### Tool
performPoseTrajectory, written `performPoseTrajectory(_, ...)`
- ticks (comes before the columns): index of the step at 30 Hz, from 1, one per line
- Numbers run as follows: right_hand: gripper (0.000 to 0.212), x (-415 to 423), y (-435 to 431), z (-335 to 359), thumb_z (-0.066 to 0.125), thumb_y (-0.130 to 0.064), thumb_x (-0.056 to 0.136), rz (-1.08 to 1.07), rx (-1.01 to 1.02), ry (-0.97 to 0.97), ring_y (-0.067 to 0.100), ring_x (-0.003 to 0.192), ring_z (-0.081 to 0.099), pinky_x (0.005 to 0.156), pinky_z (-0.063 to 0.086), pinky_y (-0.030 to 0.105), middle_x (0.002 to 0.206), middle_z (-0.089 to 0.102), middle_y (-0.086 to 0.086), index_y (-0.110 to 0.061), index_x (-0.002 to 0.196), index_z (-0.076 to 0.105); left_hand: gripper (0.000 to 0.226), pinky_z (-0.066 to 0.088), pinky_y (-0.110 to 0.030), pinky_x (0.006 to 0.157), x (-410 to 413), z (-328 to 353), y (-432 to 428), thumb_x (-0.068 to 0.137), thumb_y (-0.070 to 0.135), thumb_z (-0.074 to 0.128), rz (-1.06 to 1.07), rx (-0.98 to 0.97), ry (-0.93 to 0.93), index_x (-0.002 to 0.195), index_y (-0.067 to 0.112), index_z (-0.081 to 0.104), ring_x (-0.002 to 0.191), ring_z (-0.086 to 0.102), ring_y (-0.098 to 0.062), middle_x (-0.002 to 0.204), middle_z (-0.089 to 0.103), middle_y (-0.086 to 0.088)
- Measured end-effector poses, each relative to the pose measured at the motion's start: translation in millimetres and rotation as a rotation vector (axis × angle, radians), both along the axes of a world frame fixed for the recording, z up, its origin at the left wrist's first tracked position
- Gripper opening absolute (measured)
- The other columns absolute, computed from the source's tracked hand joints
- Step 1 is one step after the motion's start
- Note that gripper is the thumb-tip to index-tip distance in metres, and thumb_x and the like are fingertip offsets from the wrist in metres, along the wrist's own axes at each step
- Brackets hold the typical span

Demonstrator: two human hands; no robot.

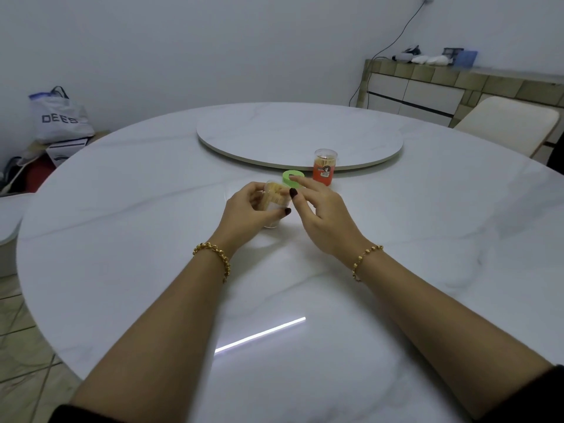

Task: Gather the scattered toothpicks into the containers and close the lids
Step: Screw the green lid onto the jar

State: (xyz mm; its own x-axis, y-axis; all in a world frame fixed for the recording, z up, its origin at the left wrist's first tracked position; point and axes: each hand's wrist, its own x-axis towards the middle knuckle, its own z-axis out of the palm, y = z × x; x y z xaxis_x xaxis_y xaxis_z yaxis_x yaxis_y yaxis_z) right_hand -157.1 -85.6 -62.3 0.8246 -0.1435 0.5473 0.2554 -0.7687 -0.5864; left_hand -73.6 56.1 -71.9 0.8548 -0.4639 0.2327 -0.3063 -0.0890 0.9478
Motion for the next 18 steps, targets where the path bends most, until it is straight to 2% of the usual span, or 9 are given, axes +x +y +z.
performPoseTrajectory(2, 0.029, 3, -4, 0, 0.047, -0.019, 0.097, -0.029, 0.054, -0.007, 0.009, 0.122, 0.048, 0.104, 0.035, 0.018, 0.131, 0.056, 0.000, -0.016, 0.118, 0.066, 0.050, 0.055, -0.025, 0.080, 5, -3, 0, 0.071, 0.023, 0.084, 0.033, 0.006, -0.001, 0.114, 0.018, 0.059, 0.097, 0.065, -0.012, 0.106, 0.067, 0.002)
performPoseTrajectory(4, 0.029, 10, -8, 2, 0.050, -0.013, 0.095, -0.079, 0.091, 0.045, 0.005, 0.114, 0.048, 0.091, 0.031, 0.001, 0.128, 0.055, -0.001, -0.016, 0.120, 0.063, 0.051, 0.053, -0.023, 0.076, 10, -5, 0, 0.071, 0.024, 0.083, 0.057, 0.006, 0.013, 0.115, 0.018, 0.058, 0.096, 0.064, -0.012, 0.108, 0.066, 0.000)
performPoseTrajectory(5, 0.030, 15, -10, 2, 0.050, -0.014, 0.095, -0.113, 0.100, 0.097, 0.005, 0.114, 0.047, 0.088, 0.030, 0.002, 0.130, 0.053, -0.001, -0.016, 0.123, 0.060, 0.051, 0.052, -0.022, 0.074, 11, -6, 0, 0.071, 0.024, 0.083, 0.064, 0.006, 0.021, 0.115, 0.018, 0.058, 0.096, 0.064, -0.013, 0.109, 0.065, 0.000)
performPoseTrajectory(9, 0.044, 41, -18, -4, 0.052, -0.019, 0.094, -0.226, 0.080, 0.272, 0.018, 0.129, 0.040, 0.096, 0.030, 0.020, 0.142, 0.043, 0.005, -0.012, 0.137, 0.043, 0.051, 0.052, -0.021, 0.072, 14, -8, -2, 0.071, 0.026, 0.083, 0.091, 0.014, 0.033, 0.114, 0.018, 0.057, 0.095, 0.064, -0.014, 0.109, 0.065, 0.000)
performPoseTrajectory(13, 0.059, 70, -18, -15, 0.057, -0.018, 0.089, -0.275, 0.099, 0.377, 0.025, 0.131, 0.038, 0.100, 0.034, 0.028, 0.144, 0.037, 0.013, -0.007, 0.141, 0.032, 0.049, 0.048, -0.009, 0.064, 12, -5, -3, 0.075, 0.020, 0.080, 0.108, 0.008, -0.001, 0.117, 0.018, 0.056, 0.088, 0.059, 0.000, 0.108, 0.062, 0.004)
performPoseTrajectory(15, 0.061, 85, -17, -20, 0.059, -0.016, 0.087, -0.314, 0.126, 0.356, 0.027, 0.130, 0.038, 0.101, 0.035, 0.031, 0.142, 0.036, 0.014, -0.006, 0.140, 0.031, 0.048, 0.049, -0.012, 0.072, 12, -4, -3, 0.076, 0.019, 0.079, 0.123, 0.019, -0.022, 0.118, 0.018, 0.055, 0.089, 0.056, 0.004, 0.107, 0.061, 0.006)
performPoseTrajectory(18, 0.058, 105, -18, -24, 0.060, -0.016, 0.086, -0.375, 0.122, 0.319, 0.029, 0.126, 0.041, 0.099, 0.038, 0.034, 0.137, 0.041, 0.016, -0.005, 0.137, 0.033, 0.044, 0.053, -0.026, 0.083, 13, -5, -3, 0.076, 0.015, 0.076, 0.145, 0.019, -0.009, 0.115, 0.019, 0.055, 0.088, 0.056, 0.007, 0.101, 0.060, 0.013)
